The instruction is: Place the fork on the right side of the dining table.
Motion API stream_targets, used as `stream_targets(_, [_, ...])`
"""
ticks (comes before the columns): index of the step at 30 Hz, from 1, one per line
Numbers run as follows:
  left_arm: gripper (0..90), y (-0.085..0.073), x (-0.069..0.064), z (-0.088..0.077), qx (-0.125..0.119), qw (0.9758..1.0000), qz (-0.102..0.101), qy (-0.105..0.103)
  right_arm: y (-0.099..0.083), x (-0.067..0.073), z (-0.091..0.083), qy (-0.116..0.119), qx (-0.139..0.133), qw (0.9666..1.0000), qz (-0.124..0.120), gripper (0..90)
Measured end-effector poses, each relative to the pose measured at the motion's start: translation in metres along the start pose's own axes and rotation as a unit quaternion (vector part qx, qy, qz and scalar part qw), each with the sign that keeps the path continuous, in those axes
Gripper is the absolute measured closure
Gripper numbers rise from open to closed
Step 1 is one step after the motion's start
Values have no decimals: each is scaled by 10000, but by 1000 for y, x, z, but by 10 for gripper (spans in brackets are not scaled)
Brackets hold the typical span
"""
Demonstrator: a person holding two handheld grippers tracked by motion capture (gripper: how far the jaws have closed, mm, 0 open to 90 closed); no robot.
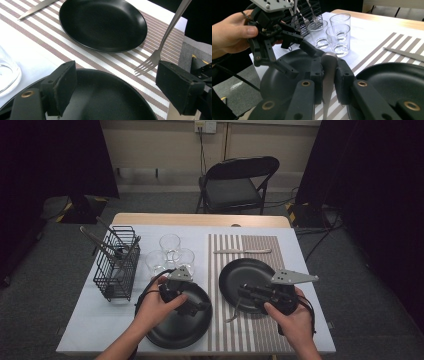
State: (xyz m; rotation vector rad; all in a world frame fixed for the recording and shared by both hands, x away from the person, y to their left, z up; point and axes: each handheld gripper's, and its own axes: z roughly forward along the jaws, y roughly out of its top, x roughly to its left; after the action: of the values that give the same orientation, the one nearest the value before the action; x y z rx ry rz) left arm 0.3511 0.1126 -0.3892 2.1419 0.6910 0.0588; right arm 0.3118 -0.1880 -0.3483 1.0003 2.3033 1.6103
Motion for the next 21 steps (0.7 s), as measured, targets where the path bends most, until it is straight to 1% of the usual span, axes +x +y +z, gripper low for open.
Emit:
stream_targets(3, [170, -2, 1, -2, -7, 10000, 0, 2, -3, 1, -1, 41, 3, 10000, 13, 785])
stream_targets(8, [170, -3, 4, -4, 28, 10000, 15, 39, -5, 1, 1, 27, 16, 10000, -16, 785])
stream_targets(9, [170, -4, 3, -4, -32, 10000, -13, 28, -6, 0, 1, 38, 15, 10000, -5, 785])
stream_targets(11, [170, -4, 4, -5, -26, 10000, -16, 39, -6, 0, 3, 46, 36, 10000, -11, 785])
stream_targets(16, [170, -5, 4, -3, -22, 10000, -20, 34, -7, 0, 5, 90, 25, 9999, -59, 785])
stream_targets(20, [170, -6, 4, -2, 27, 10000, -19, 42, -8, -2, 5, 110, 16, 9999, -38, 784])
stream_targets(21, [170, -7, 4, -2, 8, 10000, -23, 43, -8, -3, 4, 132, 6, 9999, -25, 784])
